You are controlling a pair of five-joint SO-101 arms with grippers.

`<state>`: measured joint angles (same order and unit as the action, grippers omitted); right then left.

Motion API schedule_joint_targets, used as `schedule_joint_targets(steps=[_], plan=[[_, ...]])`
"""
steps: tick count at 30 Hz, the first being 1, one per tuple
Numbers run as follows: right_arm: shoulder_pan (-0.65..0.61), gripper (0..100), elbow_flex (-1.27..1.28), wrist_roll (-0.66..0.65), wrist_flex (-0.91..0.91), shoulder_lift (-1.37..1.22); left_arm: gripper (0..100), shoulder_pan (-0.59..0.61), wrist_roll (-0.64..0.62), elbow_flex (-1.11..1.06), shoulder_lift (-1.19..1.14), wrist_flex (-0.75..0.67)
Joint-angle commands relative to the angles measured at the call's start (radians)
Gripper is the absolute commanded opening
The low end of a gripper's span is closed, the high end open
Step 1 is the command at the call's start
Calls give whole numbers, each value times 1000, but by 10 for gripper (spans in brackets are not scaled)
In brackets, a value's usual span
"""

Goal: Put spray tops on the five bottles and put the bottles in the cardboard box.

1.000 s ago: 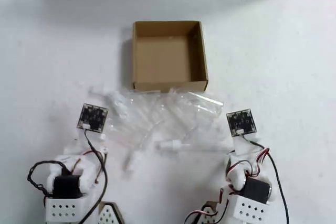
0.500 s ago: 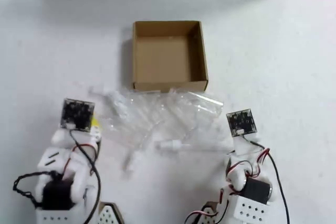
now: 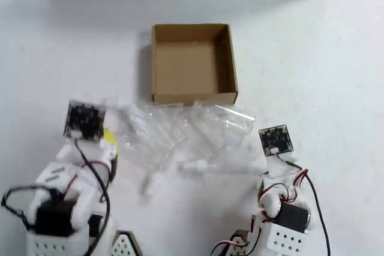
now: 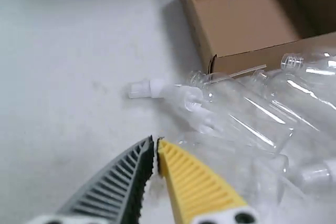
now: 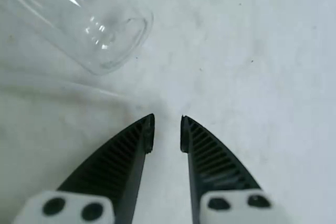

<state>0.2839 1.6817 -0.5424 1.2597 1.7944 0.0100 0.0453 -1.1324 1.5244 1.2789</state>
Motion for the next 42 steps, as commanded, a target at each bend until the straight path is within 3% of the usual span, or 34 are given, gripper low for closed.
schedule_joint_targets(steps=[1,8,14,17,42], plan=[[5,59,-6,-9,-12,8,21,-16,-103,192,-294,5],[5,58,-6,-9,-12,8,42,-36,-273,344,-687,5],[5,59,-6,-11,-12,8,277,-147,-468,374,-892,2],[5,59,-6,-11,-12,8,312,-196,-516,374,-954,-3],[5,59,-6,-11,-12,8,282,-148,-462,374,-1273,-46]])
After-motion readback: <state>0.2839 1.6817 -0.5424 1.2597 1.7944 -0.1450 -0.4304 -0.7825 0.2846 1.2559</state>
